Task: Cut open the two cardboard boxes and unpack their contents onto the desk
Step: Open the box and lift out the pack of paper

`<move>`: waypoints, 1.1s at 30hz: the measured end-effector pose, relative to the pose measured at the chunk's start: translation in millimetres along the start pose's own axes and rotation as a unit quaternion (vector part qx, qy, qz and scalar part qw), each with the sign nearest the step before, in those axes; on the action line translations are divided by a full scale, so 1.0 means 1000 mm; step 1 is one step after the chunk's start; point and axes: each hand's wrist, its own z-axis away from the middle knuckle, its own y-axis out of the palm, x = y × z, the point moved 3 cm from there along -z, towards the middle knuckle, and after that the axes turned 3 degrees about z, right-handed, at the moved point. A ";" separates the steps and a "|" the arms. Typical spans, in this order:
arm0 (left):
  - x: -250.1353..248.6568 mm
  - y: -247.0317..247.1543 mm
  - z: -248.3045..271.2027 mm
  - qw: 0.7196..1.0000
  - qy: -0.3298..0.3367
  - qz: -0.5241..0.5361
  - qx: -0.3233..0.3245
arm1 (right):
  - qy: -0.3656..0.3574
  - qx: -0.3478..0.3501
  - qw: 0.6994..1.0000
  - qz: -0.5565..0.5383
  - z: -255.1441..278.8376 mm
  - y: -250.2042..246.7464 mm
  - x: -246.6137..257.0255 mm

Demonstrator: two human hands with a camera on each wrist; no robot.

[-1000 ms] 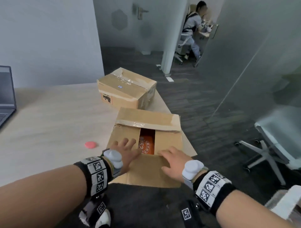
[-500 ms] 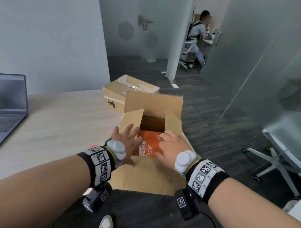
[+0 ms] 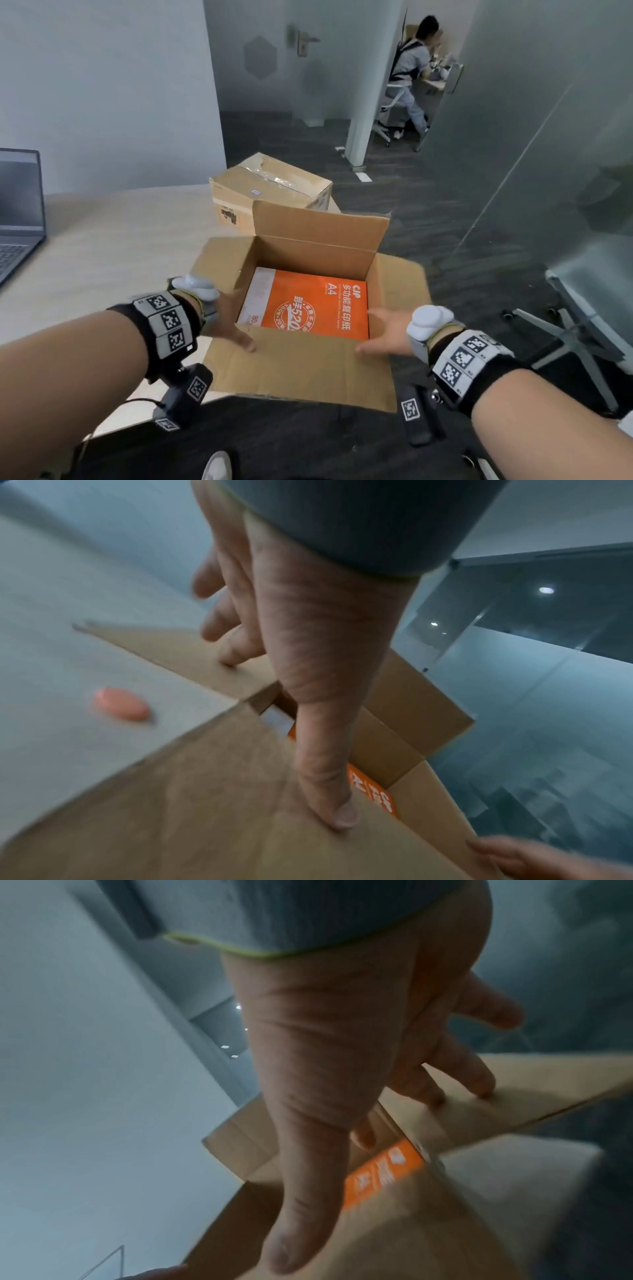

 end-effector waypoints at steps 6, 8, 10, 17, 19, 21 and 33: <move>0.007 0.039 -0.053 0.997 -0.052 0.003 -0.051 | 0.041 -0.035 0.998 0.045 -0.034 0.028 0.010; 0.008 0.039 -0.055 0.996 -0.045 0.006 -0.073 | 0.047 -0.047 0.996 0.056 -0.038 0.025 0.014; 0.012 0.041 -0.057 0.996 -0.042 0.008 -0.077 | 0.043 -0.034 0.996 0.065 -0.041 0.023 0.012; 0.013 0.037 -0.058 0.985 0.050 0.054 -0.157 | 0.008 0.028 0.994 0.101 -0.039 0.010 0.007; 0.004 0.023 -0.058 0.977 0.123 0.038 -0.168 | -0.021 0.017 0.997 0.077 -0.042 0.005 0.017; -0.004 0.010 -0.063 0.974 0.161 0.049 -0.151 | -0.055 0.004 0.996 0.066 -0.043 0.000 0.036; -0.015 -0.137 -0.217 0.940 0.177 0.126 -0.263 | 0.022 0.015 0.998 -0.060 -0.111 -0.006 0.053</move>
